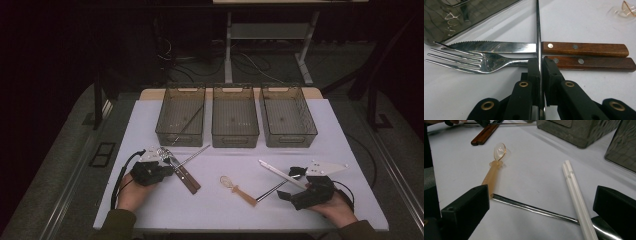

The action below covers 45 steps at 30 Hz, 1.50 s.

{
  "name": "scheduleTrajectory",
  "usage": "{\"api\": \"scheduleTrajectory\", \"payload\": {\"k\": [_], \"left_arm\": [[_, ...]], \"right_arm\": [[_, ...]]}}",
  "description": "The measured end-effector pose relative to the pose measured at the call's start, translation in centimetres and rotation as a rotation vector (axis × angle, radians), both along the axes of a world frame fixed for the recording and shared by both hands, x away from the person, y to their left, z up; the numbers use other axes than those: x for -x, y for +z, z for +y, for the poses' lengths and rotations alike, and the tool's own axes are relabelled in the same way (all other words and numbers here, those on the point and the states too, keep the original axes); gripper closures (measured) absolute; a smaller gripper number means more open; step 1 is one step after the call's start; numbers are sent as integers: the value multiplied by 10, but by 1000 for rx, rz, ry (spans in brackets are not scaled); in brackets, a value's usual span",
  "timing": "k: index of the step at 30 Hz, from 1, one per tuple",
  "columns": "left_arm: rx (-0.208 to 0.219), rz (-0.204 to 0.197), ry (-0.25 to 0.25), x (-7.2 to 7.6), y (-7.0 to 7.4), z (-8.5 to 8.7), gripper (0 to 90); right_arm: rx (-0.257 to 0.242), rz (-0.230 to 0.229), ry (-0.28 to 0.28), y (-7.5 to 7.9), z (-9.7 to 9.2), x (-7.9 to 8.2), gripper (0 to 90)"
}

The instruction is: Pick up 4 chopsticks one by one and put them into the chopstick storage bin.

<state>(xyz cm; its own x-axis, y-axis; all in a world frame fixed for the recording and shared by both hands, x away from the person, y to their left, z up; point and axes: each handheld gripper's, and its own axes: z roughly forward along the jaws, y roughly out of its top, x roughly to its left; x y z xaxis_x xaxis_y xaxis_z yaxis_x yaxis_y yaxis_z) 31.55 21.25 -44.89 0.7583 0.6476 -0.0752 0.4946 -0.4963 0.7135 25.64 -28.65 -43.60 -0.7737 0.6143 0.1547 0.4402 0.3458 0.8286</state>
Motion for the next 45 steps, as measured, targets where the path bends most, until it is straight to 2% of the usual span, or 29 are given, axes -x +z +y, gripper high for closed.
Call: {"api": "scheduleTrajectory", "payload": {"k": [10, 18, 23, 34, 45], "left_arm": [[6, 10, 11, 0, 1, 0, 843], [-14, 6, 14, 2, 5, 0, 843], [10, -3, 16, 4, 10, 1, 842], [41, -10, -10, 13, 24, 0, 842], [67, -23, -9, 18, 34, -1, 842]], "right_arm": [[0, -1, 2, 0, 0, 0, 5], [-2, 0, 4, 1, 0, 1, 5], [-2, 1, 2, 1, 0, 1, 5], [-2, 1, 1, 1, -1, 1, 5], [-1, 1, 2, 1, -1, 1, 5]]}}
